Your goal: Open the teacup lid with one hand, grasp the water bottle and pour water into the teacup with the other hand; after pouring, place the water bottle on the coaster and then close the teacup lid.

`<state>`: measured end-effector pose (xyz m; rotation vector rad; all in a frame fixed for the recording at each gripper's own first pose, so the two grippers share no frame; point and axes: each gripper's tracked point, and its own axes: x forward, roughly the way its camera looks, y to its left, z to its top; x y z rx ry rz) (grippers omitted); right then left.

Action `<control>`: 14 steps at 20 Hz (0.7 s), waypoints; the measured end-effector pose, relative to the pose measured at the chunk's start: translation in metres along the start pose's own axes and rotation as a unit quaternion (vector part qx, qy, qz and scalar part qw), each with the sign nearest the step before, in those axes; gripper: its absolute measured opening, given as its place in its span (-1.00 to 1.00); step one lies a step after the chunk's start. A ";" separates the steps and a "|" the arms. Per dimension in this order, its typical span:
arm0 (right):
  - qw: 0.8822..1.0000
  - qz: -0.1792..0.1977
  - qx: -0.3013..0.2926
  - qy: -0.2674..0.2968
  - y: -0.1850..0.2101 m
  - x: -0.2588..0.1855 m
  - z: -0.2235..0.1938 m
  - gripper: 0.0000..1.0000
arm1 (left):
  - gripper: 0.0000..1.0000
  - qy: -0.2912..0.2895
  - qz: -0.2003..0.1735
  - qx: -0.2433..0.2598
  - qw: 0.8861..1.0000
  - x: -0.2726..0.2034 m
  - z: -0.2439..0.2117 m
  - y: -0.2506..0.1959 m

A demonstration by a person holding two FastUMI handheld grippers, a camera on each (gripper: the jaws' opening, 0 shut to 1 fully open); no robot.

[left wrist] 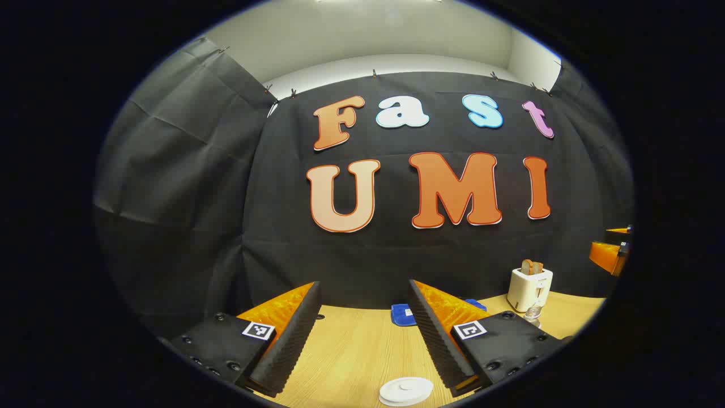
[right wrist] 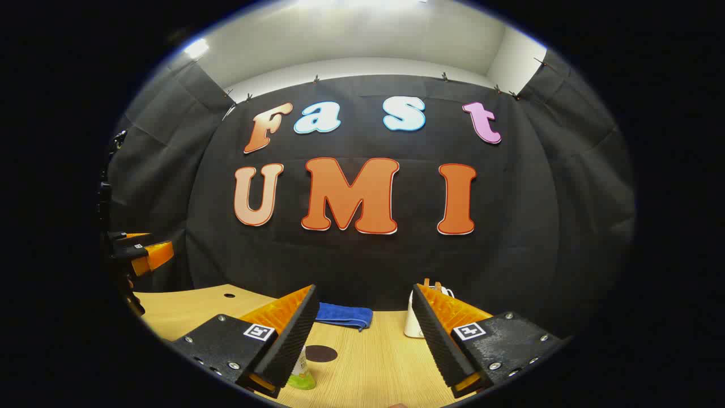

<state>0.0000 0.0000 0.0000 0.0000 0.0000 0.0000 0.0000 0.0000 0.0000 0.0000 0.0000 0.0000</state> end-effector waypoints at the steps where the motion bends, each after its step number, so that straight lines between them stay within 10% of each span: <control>1: 1.000 0.000 0.000 -0.001 0.001 -0.001 0.000 0.97 | 1.00 0.001 0.001 -0.001 1.000 0.001 0.000 0.001; 14: 1.000 0.024 0.002 -0.010 0.017 -0.001 0.008 0.97 | 0.97 -0.003 0.000 0.013 1.000 -0.001 0.000 0.003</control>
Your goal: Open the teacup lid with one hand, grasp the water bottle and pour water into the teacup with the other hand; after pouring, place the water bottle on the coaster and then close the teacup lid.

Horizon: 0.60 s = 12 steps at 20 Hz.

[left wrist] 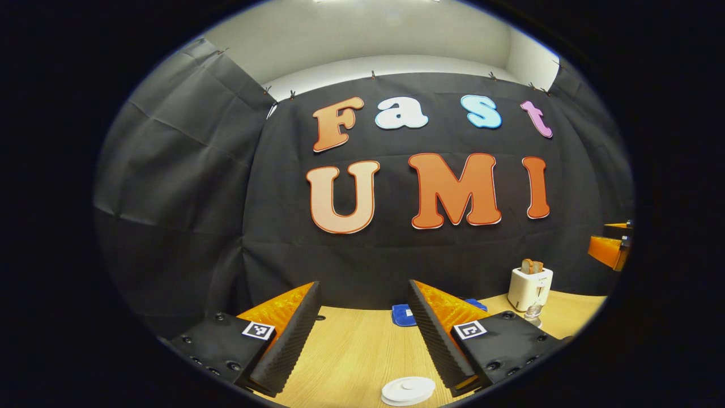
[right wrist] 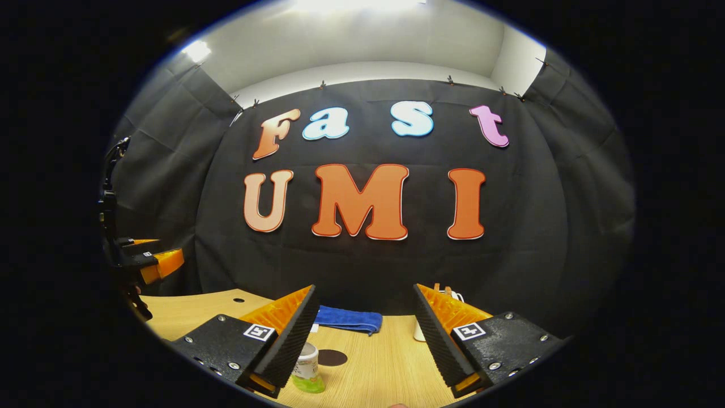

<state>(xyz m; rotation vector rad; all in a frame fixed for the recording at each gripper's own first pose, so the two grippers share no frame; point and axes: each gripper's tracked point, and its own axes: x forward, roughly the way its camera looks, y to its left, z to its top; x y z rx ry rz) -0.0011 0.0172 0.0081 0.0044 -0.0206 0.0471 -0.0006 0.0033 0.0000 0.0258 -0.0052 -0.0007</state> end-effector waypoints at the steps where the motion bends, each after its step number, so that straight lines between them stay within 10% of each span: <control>1: 1.000 -0.002 -0.003 0.004 -0.001 0.001 -0.004 0.97 | 0.97 0.004 0.002 0.003 1.000 -0.001 -0.002 0.001; 12: 0.999 0.010 0.022 0.043 0.001 0.005 -0.038 0.97 | 0.94 0.051 -0.031 0.024 0.998 0.001 -0.054 -0.010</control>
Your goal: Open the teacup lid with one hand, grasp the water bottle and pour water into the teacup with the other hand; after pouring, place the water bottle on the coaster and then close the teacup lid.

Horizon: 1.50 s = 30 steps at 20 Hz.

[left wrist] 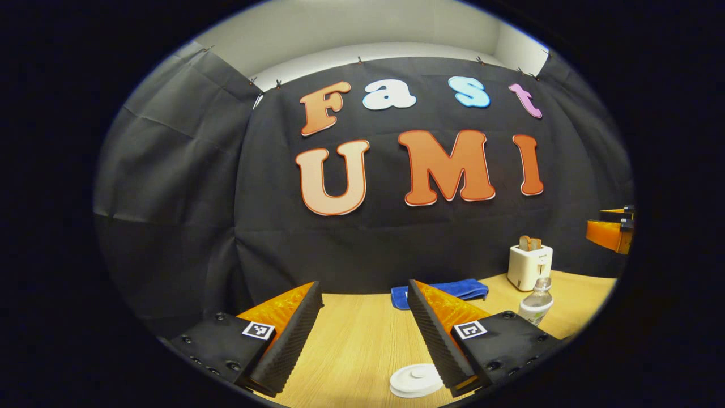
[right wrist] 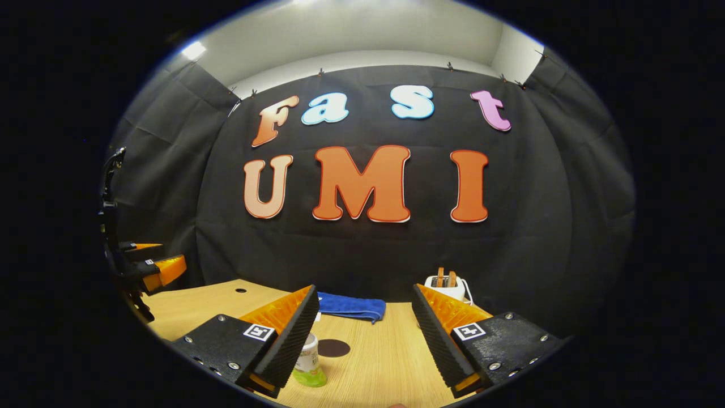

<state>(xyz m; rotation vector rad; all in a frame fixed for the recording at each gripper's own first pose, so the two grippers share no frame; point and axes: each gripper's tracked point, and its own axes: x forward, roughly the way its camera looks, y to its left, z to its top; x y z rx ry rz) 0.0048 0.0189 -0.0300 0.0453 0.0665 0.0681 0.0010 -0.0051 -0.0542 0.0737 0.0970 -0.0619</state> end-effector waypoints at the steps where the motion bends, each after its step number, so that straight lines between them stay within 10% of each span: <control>1: 1.000 0.008 0.005 0.003 0.004 0.000 -0.003 0.96 | 0.94 0.002 -0.011 0.002 1.000 -0.001 -0.007 -0.006; 18: 0.997 0.060 -0.015 0.040 0.049 -0.002 -0.061 0.97 | 0.95 0.118 -0.091 -0.011 0.989 0.002 -0.138 -0.056; 30: 0.994 0.067 0.005 0.085 0.047 0.007 -0.094 0.98 | 0.12 0.164 -0.114 0.035 0.979 0.006 -0.177 -0.080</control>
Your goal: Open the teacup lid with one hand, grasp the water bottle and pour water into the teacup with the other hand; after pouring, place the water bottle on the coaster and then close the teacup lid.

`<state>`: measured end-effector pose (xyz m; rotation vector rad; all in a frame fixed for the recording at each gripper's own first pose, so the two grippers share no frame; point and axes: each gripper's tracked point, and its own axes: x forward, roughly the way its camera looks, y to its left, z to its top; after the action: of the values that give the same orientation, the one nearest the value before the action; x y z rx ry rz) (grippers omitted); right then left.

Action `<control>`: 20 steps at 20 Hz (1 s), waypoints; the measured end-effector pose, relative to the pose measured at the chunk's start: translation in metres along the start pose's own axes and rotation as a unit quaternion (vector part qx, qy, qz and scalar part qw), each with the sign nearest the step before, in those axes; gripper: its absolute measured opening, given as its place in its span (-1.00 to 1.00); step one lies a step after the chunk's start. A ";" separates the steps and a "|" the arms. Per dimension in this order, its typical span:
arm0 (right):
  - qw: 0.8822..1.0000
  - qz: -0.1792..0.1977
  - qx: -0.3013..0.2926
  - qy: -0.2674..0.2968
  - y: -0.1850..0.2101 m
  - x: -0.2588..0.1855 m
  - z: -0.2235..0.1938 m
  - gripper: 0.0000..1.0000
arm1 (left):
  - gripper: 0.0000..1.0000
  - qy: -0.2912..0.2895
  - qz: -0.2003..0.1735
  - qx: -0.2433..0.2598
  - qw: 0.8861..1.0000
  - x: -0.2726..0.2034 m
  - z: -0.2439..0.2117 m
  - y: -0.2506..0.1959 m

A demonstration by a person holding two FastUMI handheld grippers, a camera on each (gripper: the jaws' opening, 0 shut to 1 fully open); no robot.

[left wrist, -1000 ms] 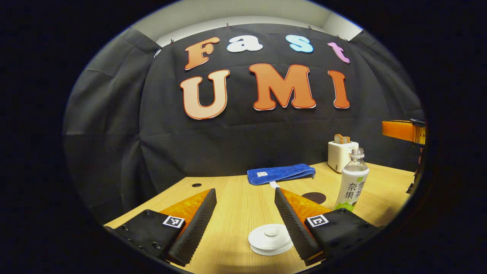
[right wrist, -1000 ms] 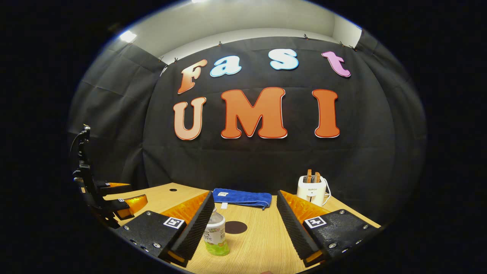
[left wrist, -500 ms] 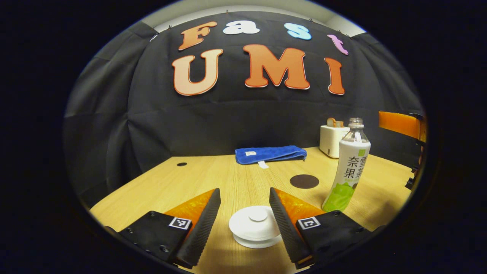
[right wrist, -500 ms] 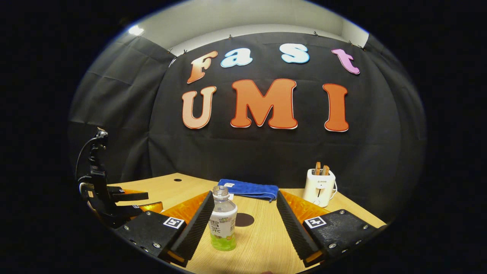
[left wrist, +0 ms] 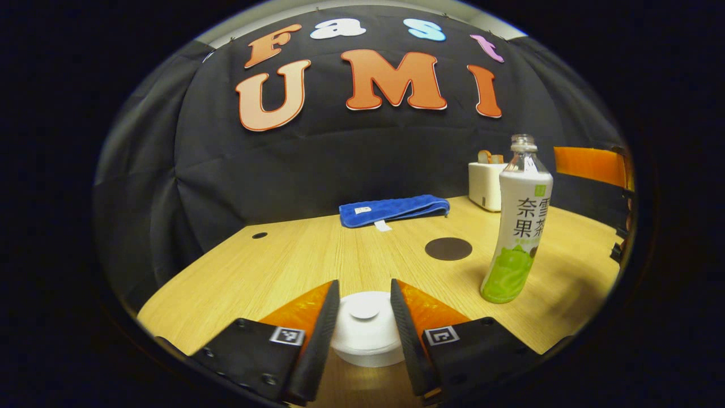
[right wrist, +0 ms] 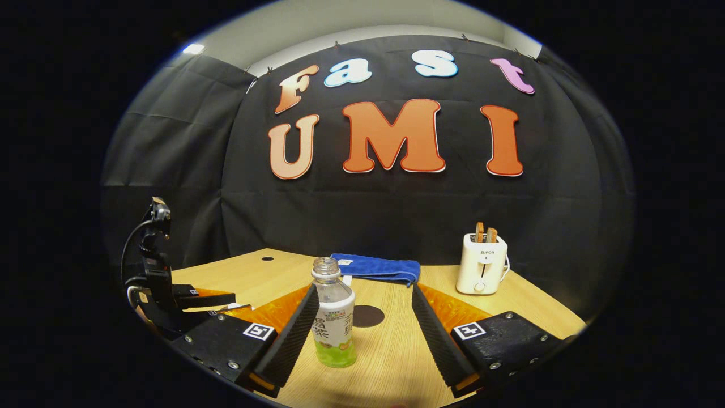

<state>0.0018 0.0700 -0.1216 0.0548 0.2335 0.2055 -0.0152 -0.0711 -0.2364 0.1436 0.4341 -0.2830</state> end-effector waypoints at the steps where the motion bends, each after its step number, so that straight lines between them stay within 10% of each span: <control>1: 1.000 0.000 0.002 0.001 0.000 0.000 -0.001 0.98 | -0.03 -0.001 0.001 0.006 1.000 0.000 0.002 0.000; 10: 1.000 0.016 -0.016 0.019 0.006 0.005 -0.014 0.98 | -0.47 -0.012 0.002 0.005 1.000 0.000 0.009 0.000; 20: 0.996 0.043 -0.053 0.054 0.033 0.021 -0.044 0.98 | -0.47 -0.069 0.039 -0.001 0.997 -0.019 0.048 0.030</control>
<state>0.0047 0.1081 -0.1664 -0.0529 0.3279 0.3063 -0.0037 -0.0473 -0.1827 0.1374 0.2902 -0.2148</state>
